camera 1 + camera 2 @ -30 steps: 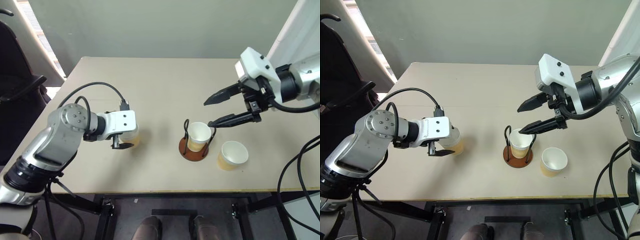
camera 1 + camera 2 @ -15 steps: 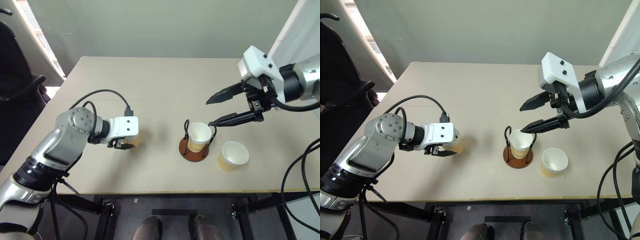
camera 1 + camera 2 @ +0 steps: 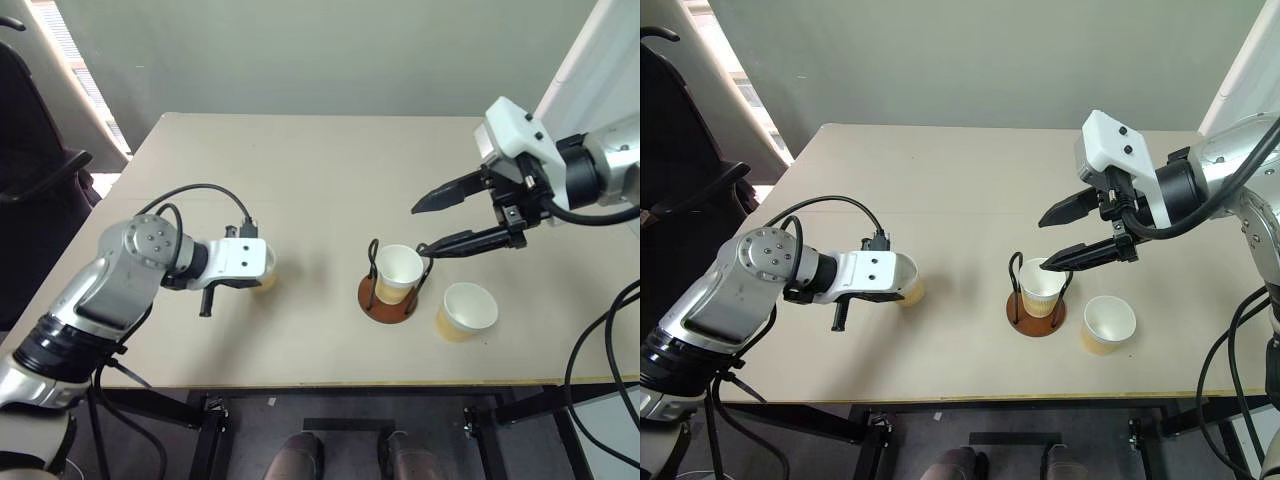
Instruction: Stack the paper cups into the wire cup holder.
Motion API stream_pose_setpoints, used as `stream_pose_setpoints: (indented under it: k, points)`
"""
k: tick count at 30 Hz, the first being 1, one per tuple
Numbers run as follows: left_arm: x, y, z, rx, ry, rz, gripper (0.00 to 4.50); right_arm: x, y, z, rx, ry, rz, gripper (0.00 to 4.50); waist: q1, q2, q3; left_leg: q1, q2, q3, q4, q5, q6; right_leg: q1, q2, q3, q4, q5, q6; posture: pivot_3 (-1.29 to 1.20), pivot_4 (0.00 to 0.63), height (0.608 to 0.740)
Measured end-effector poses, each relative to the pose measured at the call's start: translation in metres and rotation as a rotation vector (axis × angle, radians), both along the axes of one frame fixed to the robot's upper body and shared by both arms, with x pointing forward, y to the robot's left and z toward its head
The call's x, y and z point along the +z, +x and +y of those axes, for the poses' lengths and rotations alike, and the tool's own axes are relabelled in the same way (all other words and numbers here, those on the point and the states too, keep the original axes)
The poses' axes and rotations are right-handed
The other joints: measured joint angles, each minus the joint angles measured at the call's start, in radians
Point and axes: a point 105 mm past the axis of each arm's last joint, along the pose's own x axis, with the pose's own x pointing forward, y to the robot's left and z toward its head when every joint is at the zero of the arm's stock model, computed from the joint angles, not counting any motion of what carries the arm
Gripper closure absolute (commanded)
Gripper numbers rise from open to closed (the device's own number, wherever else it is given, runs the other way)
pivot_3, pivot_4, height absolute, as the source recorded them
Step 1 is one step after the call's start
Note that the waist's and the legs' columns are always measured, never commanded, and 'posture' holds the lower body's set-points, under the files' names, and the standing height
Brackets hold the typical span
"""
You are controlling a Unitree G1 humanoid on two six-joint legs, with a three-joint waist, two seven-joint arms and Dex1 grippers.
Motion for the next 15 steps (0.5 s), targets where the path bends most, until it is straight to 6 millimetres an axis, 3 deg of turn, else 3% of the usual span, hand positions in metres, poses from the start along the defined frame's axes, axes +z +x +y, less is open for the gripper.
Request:
stream_pose_setpoints:
  k: [2,6,11,15]
  points:
    - [0.007,0.002,-0.004,-0.018,-0.024,0.000,4.46,0.001,0.001,-0.002,-0.010,0.007,0.004,1.43,0.002,0.000,0.000,-0.001,0.000,0.000,0.001,0.000,0.000,0.000,0.000,0.000,0.000,0.000,0.000,0.00,0.150,0.740]
    - [0.042,0.003,-0.027,-0.116,-0.121,-0.031,4.46,-0.001,0.004,-0.016,-0.072,0.000,0.018,1.43,0.008,0.000,0.000,-0.001,0.000,0.001,0.002,0.000,0.000,0.001,-0.001,-0.001,0.000,0.000,0.000,0.00,0.150,0.740]
    - [0.085,-0.004,-0.070,-0.318,-0.237,-0.027,4.46,-0.006,0.008,-0.027,-0.136,0.024,0.023,1.43,0.007,-0.001,0.000,-0.001,0.000,0.001,0.003,0.000,0.000,0.002,-0.001,0.000,-0.001,0.001,0.002,0.00,0.150,0.740]
    - [0.103,-0.006,-0.094,-0.431,-0.294,0.008,4.46,-0.012,0.012,-0.035,-0.203,0.056,0.033,1.43,0.006,-0.001,0.000,-0.001,0.000,0.002,0.003,0.000,0.001,0.002,-0.001,0.000,-0.001,0.003,0.006,0.00,0.150,0.740]
